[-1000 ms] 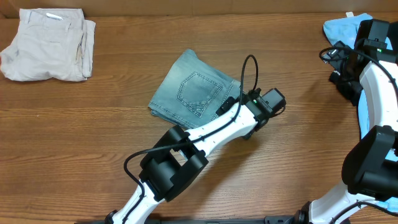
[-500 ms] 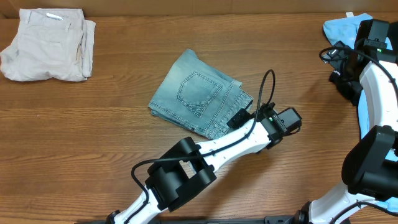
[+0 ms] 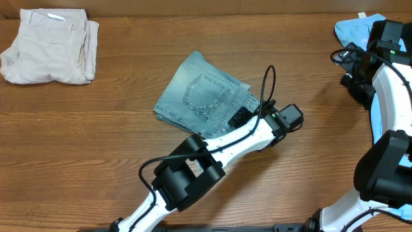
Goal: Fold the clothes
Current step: 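Grasp the folded edge with the left gripper and lift it up, then drag the shorts leftward toward the beige pants with the left gripper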
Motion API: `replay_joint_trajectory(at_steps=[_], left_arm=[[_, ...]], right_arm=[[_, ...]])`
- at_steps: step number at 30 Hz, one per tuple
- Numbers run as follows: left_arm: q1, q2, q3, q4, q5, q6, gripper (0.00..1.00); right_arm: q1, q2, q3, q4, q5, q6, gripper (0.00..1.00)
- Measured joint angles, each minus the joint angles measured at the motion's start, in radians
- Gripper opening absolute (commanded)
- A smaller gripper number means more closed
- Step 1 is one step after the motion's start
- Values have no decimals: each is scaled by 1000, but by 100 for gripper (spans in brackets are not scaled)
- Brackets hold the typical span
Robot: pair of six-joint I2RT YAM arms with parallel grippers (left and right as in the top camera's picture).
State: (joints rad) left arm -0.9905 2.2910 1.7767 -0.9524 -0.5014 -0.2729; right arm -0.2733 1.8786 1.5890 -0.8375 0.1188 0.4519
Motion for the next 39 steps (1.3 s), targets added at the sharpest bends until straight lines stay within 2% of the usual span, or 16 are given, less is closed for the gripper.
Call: replay_joint_trajectory(at_steps=[1,3,9,13,14,20,31,39], left_arm=[[-3,0,0,2,-2,6,86],[-5,0,0,4,-1,16,76],[-4,4,0,7,0,34,27],[-2,4,0,6,0,39,6],[0,4,0,6,1,38,4],[25,7,11,-26,8,43,4],[77,24,259,-181,-23,39,4],[120,25,306,-255,-30,-9,4]], right_arm=[[0,0,0,0,0,0,100],[0,0,0,0,0,0,100],[0,0,0,0,0,0,100],[0,0,0,0,0,0,100],[0,0,0,0,0,0,100],[0,0,0,0,0,0,100],[0,0,0,0,0,0,100],[0,0,0,0,0,0,100]])
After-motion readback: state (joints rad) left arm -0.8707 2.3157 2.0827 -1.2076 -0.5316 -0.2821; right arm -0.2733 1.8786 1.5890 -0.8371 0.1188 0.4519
